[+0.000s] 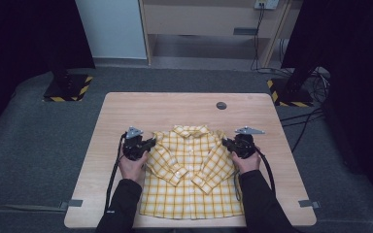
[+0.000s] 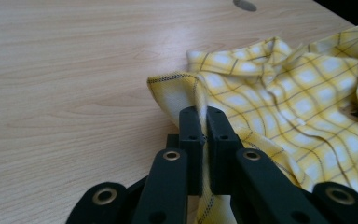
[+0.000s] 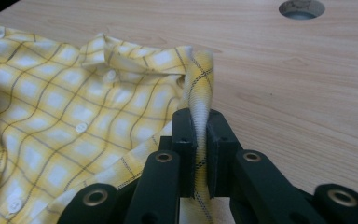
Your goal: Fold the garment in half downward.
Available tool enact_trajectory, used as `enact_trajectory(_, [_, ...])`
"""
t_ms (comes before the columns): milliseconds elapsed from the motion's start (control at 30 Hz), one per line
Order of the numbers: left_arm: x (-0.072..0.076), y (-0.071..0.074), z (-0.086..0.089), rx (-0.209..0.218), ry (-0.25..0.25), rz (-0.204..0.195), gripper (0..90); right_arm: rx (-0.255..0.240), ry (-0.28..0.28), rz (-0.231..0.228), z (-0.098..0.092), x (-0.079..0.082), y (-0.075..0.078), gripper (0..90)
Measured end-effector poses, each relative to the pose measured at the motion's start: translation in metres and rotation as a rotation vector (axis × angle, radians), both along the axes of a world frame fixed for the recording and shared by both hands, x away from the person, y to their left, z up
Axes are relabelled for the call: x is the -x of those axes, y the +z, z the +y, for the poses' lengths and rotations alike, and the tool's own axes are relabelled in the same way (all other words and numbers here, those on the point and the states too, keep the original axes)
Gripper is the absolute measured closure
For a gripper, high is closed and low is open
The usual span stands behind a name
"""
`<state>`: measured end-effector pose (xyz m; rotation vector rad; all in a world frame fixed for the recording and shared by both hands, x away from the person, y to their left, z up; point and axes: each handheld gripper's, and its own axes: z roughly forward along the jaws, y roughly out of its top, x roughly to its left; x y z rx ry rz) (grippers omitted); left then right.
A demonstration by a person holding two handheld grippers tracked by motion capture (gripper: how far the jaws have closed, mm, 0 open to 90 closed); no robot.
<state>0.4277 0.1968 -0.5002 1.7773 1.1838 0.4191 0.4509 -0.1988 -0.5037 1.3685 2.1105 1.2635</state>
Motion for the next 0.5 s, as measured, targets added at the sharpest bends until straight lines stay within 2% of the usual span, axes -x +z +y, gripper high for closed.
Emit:
enact_trajectory(400, [0.024,0.021,0.003,0.028,-0.046,-0.08,85.3,-0.047,0.021,-0.047,-0.009,0.017,0.017,84.2])
enact_trajectory(500, [0.033,0.028,0.001,0.037,-0.068,-0.104,85.2,-0.057,0.03,-0.057,-0.01,0.024,0.021,84.1])
